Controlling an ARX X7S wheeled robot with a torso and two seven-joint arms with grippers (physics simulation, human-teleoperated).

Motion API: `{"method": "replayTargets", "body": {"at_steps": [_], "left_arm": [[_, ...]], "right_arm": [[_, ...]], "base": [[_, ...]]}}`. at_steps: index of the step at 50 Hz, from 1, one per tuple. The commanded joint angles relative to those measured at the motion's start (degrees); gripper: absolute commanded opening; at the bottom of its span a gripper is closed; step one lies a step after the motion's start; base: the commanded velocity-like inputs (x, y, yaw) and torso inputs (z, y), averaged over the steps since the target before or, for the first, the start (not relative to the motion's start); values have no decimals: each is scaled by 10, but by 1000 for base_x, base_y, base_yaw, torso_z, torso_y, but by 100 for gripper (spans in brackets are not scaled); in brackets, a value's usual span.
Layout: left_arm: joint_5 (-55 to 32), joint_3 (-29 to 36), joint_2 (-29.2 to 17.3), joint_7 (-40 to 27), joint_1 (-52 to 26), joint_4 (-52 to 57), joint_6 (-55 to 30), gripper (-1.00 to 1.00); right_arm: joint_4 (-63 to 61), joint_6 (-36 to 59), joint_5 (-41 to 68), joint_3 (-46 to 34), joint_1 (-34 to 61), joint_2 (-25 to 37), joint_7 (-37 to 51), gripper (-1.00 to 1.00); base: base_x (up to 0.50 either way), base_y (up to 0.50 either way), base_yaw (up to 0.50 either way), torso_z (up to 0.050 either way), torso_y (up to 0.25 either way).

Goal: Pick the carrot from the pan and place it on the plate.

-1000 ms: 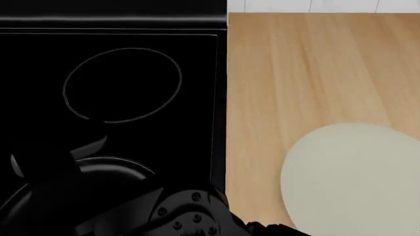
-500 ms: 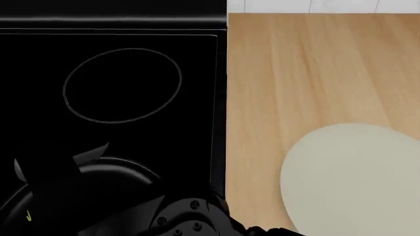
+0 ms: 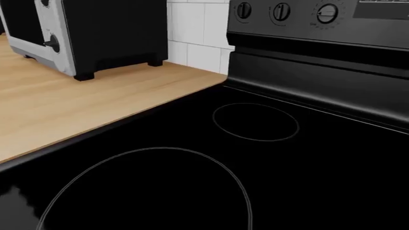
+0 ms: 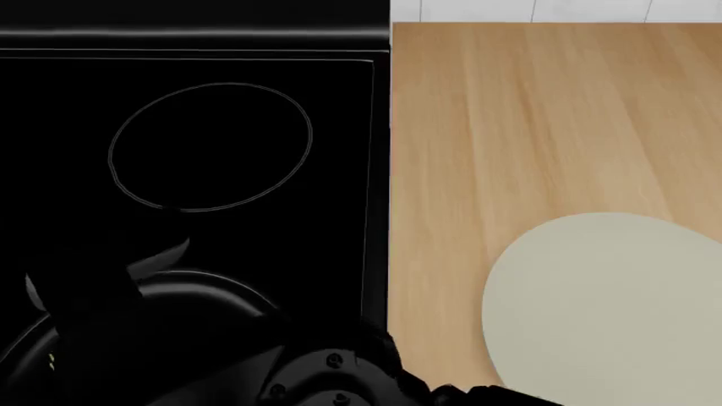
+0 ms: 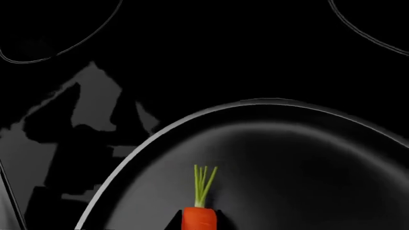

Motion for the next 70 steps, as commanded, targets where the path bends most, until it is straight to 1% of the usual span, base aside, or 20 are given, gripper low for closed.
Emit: {"method": "replayTargets", "body": {"at_steps": [1, 7, 12, 25, 28, 31, 32, 37, 44, 46, 47, 49, 57, 65, 70], "left_arm": [[2, -3, 8, 3, 5, 8, -11, 100], [-2, 1, 8, -1, 6, 12, -16, 100], [-10, -1, 10, -5, 9, 10, -12, 100], [-27, -1, 7, -14, 12, 5, -9, 100], [-29, 3, 6, -17, 12, 6, -11, 100], [-30, 8, 4, -20, 11, 7, -14, 100], [-31, 11, 5, -21, 10, 6, -14, 100], [-34, 20, 3, -27, 7, 3, -16, 100], [-42, 26, 3, -36, 5, -11, -6, 100], [-44, 29, 3, -39, 3, -15, -3, 100], [-41, 37, -3, -39, -7, -14, -18, 100], [-48, 33, 3, -43, 2, -25, 4, 100], [-56, 38, 4, -53, 5, -32, 9, 100], [-66, 43, 5, -64, 4, -47, 21, 100], [-73, 42, 3, -69, 6, -56, 28, 100]], "right_arm": [[-36, 3, -45, 13, 21, 19, -11, -100], [-100, -8, -68, 48, 62, 43, -3, -100], [-130, -17, -66, 91, 103, 79, 11, -100], [-215, -16, -113, 130, 131, 166, 27, -100], [-228, -16, -119, 136, 129, 183, 30, -100], [-254, -18, -137, 143, 125, 206, 33, -100], [-273, -16, -159, 144, 123, 218, 36, -100], [-311, -21, -182, 156, 107, 258, 44, -100], [-312, -27, -182, 178, 93, 311, 65, -100], [-313, -25, -190, 177, 90, 321, 72, -100], [-317, -21, -203, 175, 88, 328, 79, -100], [-324, -21, -215, 175, 82, 337, 82, -100], [-330, -34, -242, 188, 47, 387, 89, -100], [-328, -33, -250, 191, 34, 413, 102, -100], [-300, -42, -259, 198, 17, 430, 102, -100]], "base": [[0, 0, 0, 0, 0], [0, 0, 0, 0, 0], [0, 0, 0, 0, 0], [0, 0, 0, 0, 0], [0, 0, 0, 0, 0], [0, 0, 0, 0, 0], [0, 0, 0, 0, 0], [0, 0, 0, 0, 0], [0, 0, 0, 0, 0], [0, 0, 0, 0, 0], [0, 0, 0, 0, 0], [0, 0, 0, 0, 0], [0, 0, 0, 0, 0], [0, 0, 0, 0, 0], [0, 0, 0, 0, 0]]}}
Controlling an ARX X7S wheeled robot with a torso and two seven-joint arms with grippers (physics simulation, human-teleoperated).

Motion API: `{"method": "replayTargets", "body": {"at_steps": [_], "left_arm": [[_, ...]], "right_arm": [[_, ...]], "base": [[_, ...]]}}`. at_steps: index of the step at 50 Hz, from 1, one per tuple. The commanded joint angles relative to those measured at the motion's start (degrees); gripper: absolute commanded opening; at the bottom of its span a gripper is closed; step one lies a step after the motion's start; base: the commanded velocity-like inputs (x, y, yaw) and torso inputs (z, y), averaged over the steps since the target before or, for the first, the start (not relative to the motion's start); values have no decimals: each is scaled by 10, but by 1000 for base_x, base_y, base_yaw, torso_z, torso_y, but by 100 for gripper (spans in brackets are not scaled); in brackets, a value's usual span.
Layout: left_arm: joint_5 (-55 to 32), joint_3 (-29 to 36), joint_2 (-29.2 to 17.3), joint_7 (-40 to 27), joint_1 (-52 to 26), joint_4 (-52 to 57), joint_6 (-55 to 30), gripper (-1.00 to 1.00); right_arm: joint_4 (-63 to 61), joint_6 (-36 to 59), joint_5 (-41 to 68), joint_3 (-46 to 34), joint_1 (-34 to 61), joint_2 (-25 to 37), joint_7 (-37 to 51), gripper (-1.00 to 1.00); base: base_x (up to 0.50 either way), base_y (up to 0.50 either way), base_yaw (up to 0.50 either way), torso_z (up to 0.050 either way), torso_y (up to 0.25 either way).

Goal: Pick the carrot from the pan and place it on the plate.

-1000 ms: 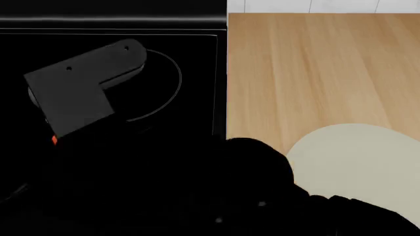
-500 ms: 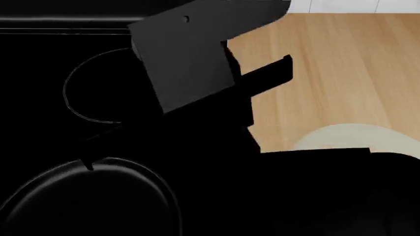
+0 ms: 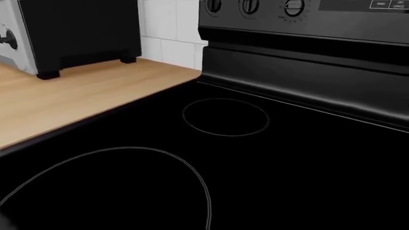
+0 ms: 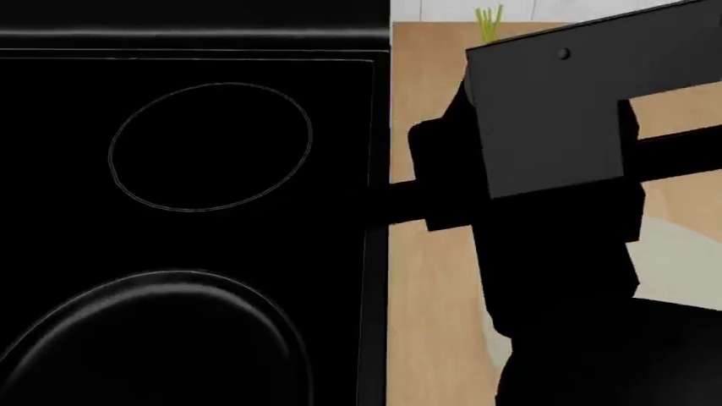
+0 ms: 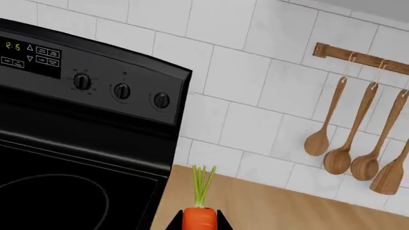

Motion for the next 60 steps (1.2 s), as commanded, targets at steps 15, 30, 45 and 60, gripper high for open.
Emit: {"method": "replayTargets", "body": {"at_steps": [15, 30, 45, 60], "left_arm": [[-20, -3, 0, -15, -4, -36, 11, 100], [-38, -12, 3, -24, 11, -51, 38, 100], [-51, -12, 1, -32, 11, -67, 46, 100], [-61, -7, -5, -41, 10, -64, 41, 100]], "right_arm": [[68, 16, -7, 26, -32, 62, 35, -100], [104, 56, 15, 4, -27, 62, 66, -100], [164, 43, 16, -9, -66, 53, 33, -100], [177, 31, 30, -13, -107, 65, 13, -100]], "base": [[0, 0, 0, 0, 0], [0, 0, 0, 0, 0], [0, 0, 0, 0, 0], [0, 0, 0, 0, 0]]}}
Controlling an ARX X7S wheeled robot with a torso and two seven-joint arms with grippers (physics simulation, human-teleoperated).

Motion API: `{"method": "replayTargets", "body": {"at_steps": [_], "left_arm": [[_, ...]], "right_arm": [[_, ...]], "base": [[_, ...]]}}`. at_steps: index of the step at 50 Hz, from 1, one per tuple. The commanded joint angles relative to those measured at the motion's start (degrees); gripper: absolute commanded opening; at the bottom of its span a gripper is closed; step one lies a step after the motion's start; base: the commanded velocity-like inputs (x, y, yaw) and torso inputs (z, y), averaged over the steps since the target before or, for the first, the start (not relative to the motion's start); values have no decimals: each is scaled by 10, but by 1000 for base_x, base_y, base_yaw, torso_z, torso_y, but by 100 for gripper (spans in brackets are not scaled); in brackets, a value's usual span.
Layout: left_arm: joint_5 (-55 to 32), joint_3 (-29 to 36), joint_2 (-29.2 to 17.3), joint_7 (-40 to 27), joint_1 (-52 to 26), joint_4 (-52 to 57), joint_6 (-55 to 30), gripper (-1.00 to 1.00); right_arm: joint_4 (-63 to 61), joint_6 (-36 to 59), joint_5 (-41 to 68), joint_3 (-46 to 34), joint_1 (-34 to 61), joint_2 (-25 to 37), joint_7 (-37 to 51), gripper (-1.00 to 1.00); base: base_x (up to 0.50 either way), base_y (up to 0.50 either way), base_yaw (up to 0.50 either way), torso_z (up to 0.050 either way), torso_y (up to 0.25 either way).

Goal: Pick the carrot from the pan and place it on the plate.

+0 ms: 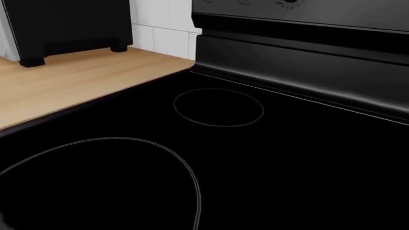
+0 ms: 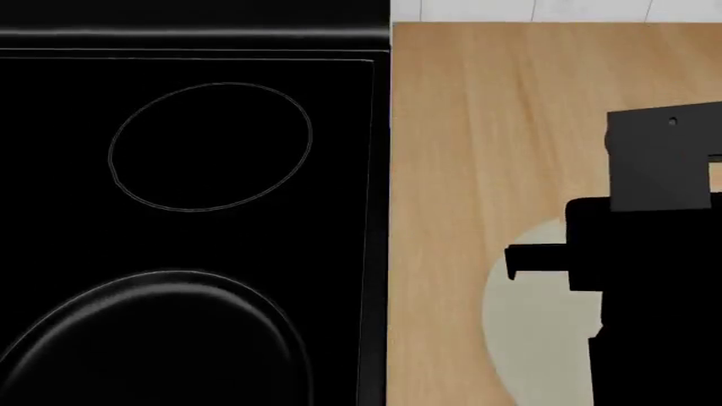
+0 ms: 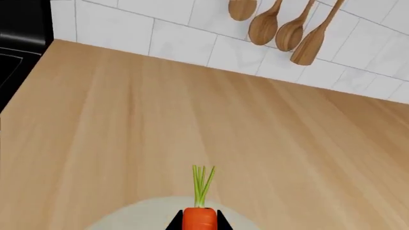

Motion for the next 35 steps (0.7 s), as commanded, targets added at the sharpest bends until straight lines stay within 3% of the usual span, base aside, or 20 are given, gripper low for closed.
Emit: {"method": "replayTargets", "body": {"at_steps": [1, 35], "left_arm": [[1, -11, 9, 4, 5, -11, 10, 100], [-14, 6, 4, -19, 11, -22, 11, 100]], "right_arm": [[15, -9, 2, 13, -35, 0, -33, -100], [26, -73, 8, 26, -121, 28, -72, -100]], "base": [[0, 0, 0, 0, 0], [0, 0, 0, 0, 0]]}}
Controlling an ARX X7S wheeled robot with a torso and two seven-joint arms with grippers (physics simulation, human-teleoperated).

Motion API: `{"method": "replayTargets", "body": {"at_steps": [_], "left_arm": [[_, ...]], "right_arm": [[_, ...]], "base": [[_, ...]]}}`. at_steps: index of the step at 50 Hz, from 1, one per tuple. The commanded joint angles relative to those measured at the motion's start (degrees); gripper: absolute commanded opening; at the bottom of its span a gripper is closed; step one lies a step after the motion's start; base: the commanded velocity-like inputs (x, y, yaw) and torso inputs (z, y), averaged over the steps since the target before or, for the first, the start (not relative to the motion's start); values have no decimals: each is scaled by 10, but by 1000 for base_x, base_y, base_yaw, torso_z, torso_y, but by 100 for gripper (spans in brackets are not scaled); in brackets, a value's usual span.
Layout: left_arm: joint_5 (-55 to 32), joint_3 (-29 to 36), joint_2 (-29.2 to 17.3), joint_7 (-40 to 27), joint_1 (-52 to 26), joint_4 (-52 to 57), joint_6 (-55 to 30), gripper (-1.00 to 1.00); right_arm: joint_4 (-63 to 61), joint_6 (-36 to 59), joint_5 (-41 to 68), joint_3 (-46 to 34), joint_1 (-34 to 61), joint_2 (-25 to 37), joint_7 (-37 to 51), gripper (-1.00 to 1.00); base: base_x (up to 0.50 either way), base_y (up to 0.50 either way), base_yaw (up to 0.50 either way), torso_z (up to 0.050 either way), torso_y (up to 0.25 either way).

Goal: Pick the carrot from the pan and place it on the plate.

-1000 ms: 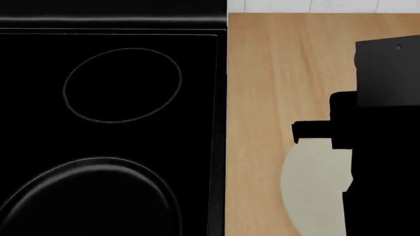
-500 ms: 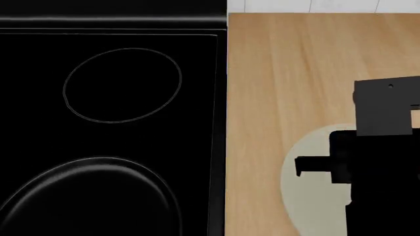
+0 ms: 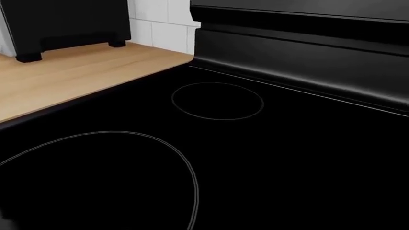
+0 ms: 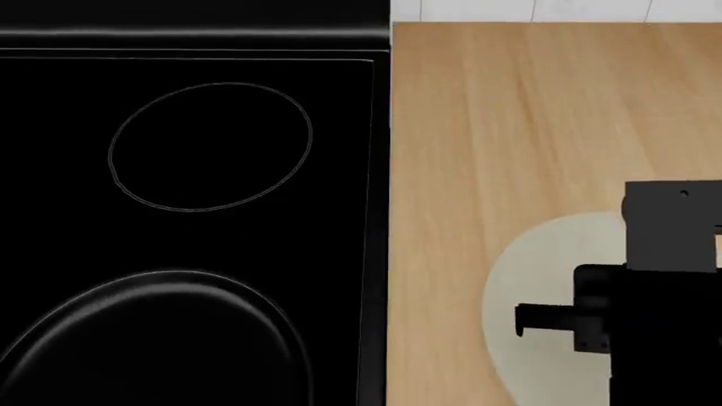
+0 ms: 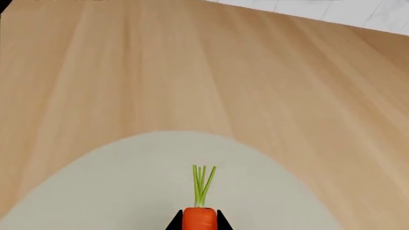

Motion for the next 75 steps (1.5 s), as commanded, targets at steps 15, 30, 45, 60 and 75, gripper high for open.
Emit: {"method": "replayTargets", "body": {"at_steps": [15, 30, 45, 60, 75], "left_arm": [[-4, -1, 8, -5, 7, -24, 17, 100], [-13, -3, 9, -11, 17, -26, 23, 100], [-23, -4, 7, -17, 23, -25, 24, 100], [-31, 3, 1, -22, 20, -14, 13, 100], [-36, 10, -3, -28, 20, 0, -2, 100]], "right_arm": [[16, -34, -20, 18, -46, -1, -46, -100], [-1, -47, -17, 29, -54, 11, -53, 100], [-58, -29, 4, 46, -21, 37, -11, 100], [-168, -7, 81, 83, 44, 81, 80, 100], [-292, -39, 115, 110, 75, 72, 158, 100]], "base": [[0, 0, 0, 0, 0], [0, 0, 0, 0, 0], [0, 0, 0, 0, 0], [0, 0, 0, 0, 0], [0, 0, 0, 0, 0]]}}
